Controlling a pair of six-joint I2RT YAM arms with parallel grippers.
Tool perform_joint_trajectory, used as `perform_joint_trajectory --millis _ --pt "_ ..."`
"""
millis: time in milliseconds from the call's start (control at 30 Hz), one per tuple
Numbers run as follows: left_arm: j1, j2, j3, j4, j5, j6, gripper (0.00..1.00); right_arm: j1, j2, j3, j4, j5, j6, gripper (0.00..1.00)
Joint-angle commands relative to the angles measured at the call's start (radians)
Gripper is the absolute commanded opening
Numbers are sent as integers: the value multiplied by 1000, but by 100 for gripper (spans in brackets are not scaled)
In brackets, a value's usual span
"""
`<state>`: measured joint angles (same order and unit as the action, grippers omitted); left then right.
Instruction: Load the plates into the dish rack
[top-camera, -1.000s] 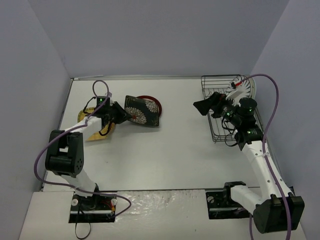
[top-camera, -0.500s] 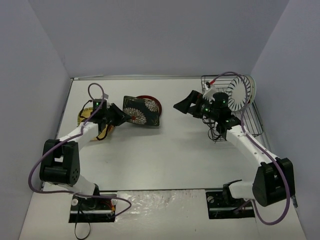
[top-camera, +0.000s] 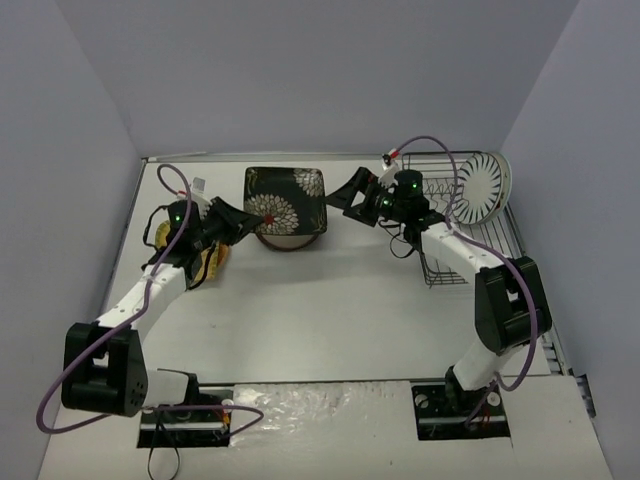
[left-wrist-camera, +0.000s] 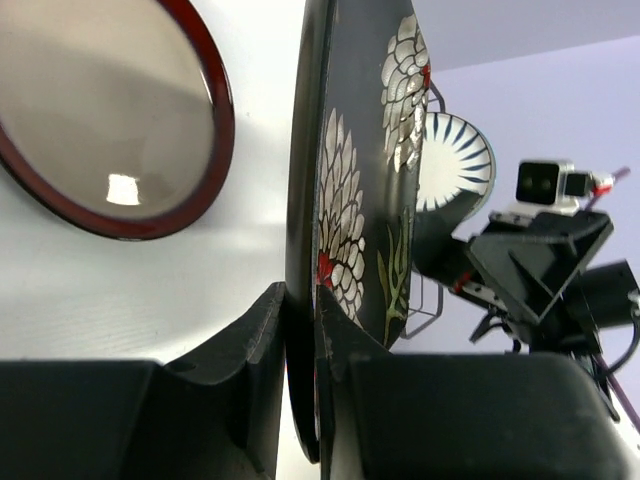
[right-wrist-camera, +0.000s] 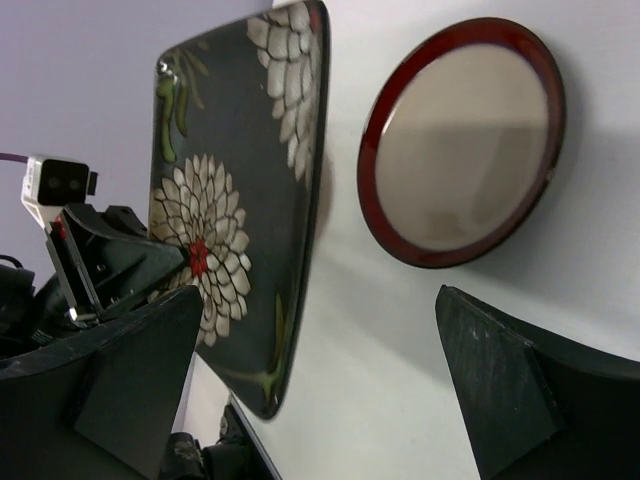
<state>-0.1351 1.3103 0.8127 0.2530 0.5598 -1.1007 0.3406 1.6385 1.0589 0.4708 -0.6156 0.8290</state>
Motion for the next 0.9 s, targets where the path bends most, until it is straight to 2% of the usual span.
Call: perform_joint_trajectory --millis 0,267,433,633,867 --pt "9 -108 40 237 75 -74 1 26 35 112 132 -76 27 100" --pt "6 -141 27 264 85 -104 1 67 105 166 148 -124 36 98" --pt "5 -153 15 289 92 -122 1 95 136 187 156 -137 38 92" --pt "3 -167 0 271 108 -106 1 104 136 196 177 -143 36 75" --pt "2 -188 -29 266 114 -103 1 104 117 184 178 -142 23 47"
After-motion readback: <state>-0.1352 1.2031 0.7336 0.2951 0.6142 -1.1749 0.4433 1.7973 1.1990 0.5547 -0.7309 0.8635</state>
